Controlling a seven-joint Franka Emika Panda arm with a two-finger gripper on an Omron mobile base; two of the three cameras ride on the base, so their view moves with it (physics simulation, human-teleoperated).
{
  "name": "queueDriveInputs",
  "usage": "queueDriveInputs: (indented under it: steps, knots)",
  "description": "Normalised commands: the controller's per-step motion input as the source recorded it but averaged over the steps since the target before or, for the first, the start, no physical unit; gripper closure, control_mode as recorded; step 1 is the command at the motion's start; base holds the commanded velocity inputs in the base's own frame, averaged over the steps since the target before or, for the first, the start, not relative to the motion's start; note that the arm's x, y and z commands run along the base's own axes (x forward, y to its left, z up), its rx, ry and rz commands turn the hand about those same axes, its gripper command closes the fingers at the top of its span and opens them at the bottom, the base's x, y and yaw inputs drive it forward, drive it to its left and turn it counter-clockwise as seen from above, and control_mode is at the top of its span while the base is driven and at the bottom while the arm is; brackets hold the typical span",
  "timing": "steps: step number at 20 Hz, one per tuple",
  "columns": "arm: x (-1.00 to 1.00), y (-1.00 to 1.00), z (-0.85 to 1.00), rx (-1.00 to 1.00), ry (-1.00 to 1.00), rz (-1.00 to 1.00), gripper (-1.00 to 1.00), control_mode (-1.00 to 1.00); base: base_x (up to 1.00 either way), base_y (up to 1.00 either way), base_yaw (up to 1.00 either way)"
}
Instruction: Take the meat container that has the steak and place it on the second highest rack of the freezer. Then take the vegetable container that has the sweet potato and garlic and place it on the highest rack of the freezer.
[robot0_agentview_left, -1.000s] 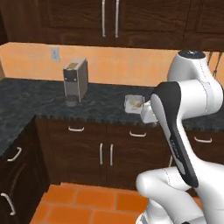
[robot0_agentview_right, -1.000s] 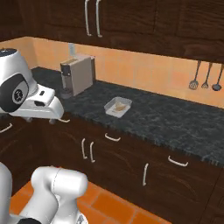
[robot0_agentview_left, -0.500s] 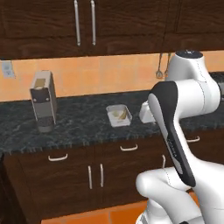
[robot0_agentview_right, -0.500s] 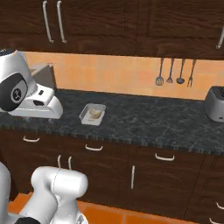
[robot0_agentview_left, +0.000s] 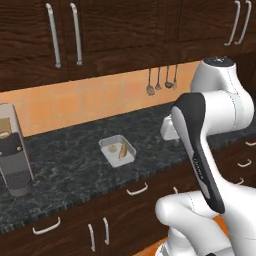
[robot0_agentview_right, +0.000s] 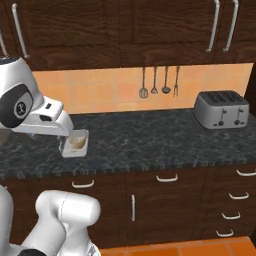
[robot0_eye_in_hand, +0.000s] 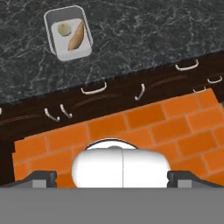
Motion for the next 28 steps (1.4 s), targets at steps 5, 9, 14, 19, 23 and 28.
queueDriveInputs:
  steps: [5,9,14,19,23,28]
  knots:
    - [0.16,0.19,-0.12,0.02,0.06,-0.14,-1.00,-1.00,0.28,0.42,-0.21]
    - [0.43,0.09,-0.59,0.17,0.09,-0.26,-1.00,-1.00,0.00,0.00,0.00]
    - [0.64,0.37,-0.95,0.14,0.05,-0.19,-1.00,-1.00,0.00,0.00,0.00]
    - [0.60,0.53,-0.83,0.00,0.03,-0.20,-1.00,-1.00,0.00,0.00,0.00]
    - [0.65,0.27,-0.76,0.00,0.07,-0.22,-1.00,-1.00,0.00,0.00,0.00]
    - [0.64,0.13,-0.69,0.00,0.10,-0.22,-1.00,-1.00,0.00,0.00,0.00]
